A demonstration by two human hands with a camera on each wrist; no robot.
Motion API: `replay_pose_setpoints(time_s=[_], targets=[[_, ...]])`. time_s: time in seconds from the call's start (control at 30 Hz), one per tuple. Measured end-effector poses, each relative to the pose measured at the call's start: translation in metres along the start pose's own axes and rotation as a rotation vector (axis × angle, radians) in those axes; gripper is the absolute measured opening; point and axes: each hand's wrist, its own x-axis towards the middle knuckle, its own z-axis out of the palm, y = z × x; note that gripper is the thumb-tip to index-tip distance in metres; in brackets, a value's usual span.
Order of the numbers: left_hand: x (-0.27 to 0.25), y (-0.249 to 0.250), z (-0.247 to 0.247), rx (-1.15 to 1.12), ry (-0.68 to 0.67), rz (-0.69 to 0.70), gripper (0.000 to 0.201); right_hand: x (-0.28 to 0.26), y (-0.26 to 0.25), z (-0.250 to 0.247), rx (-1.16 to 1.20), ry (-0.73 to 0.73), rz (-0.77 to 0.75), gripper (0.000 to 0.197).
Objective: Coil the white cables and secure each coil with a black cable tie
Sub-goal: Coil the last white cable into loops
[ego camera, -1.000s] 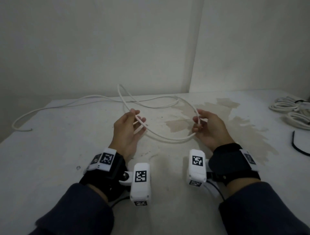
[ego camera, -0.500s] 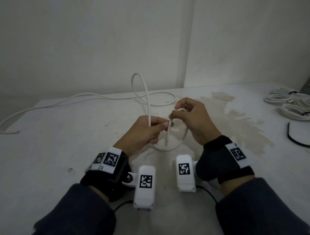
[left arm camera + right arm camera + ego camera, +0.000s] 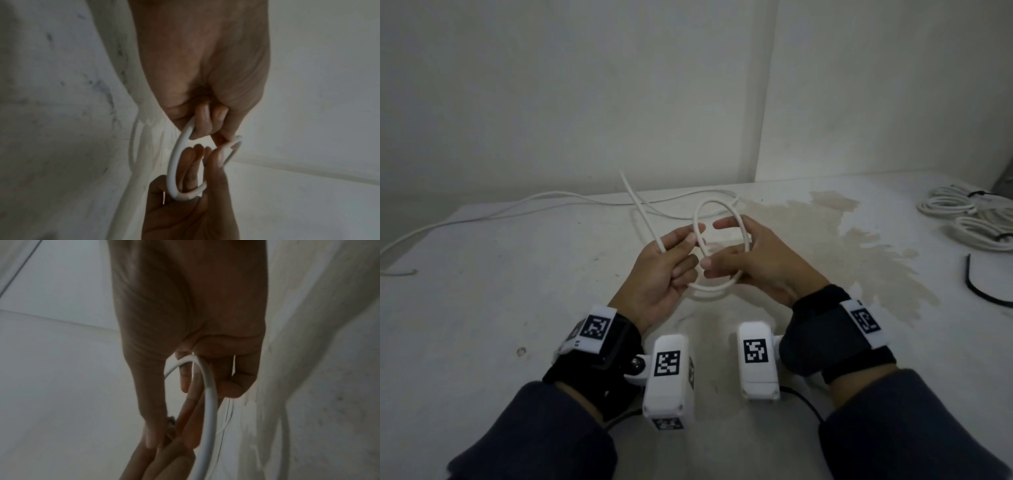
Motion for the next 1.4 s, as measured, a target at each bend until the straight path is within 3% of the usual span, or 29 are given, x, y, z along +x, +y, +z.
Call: replay_pose_setpoints(time_s=[0.13, 0.23, 0.33, 0.43, 0.57, 0.7, 0.8, 0.93, 1.03, 1.1, 1.17, 1.27, 1.4], targets=[[0.000, 0.002, -0.003, -0.003, 0.026, -0.056, 0.016, 0.001, 0.002, -0.002, -0.109, -0.008, -0.018, 0.054], [0.000, 0.005, -0.007, 0.077, 0.065, -0.020, 0.014, 0.002, 0.003, -0.003, -0.262, -0.089, 0.016, 0.054], [0.000, 0.006, -0.007, 0.132, 0.142, 0.033, 0.014, 0.002, 0.002, -0.004, -0.247, -0.091, -0.006, 0.055], [0.001, 0.005, -0.003, 0.013, 0.167, 0.034, 0.013, 0.005, 0.001, -0.006, 0.001, 0.026, -0.063, 0.047], [-0.002, 0.001, -0.002, 0.022, 0.011, -0.079, 0.014, 0.010, 0.003, -0.008, 0.382, 0.147, -0.090, 0.016], [-0.007, -0.004, 0.003, 0.066, -0.084, -0.107, 0.013, 0.013, 0.005, -0.004, 0.675, 0.118, -0.033, 0.011], [-0.009, -0.004, 0.003, 0.084, -0.099, -0.113, 0.012, 0.014, 0.007, 0.005, 0.585, 0.097, -0.064, 0.016], [-0.007, -0.003, 0.004, 0.085, -0.037, -0.116, 0.015, 0.020, 0.008, 0.010, 0.552, 0.191, -0.104, 0.020], [-0.004, -0.002, 0.005, 0.007, 0.207, -0.001, 0.028, 0.021, 0.006, 0.009, 0.568, 0.230, -0.122, 0.023], [-0.002, -0.004, 0.005, -0.094, 0.386, 0.089, 0.040, 0.020, 0.005, 0.011, 0.490, 0.228, -0.149, 0.024], [-0.002, -0.007, 0.006, -0.043, 0.481, 0.179, 0.039, 0.020, 0.004, 0.013, 0.362, 0.212, -0.173, 0.025], [0.000, -0.007, 0.006, 0.166, 0.445, 0.233, 0.020, 0.017, 0.006, 0.014, 0.149, 0.168, -0.192, 0.026], [0.001, 0.001, 0.005, 0.253, 0.257, 0.051, 0.028, 0.010, 0.005, 0.009, -0.040, 0.049, -0.182, 0.024]])
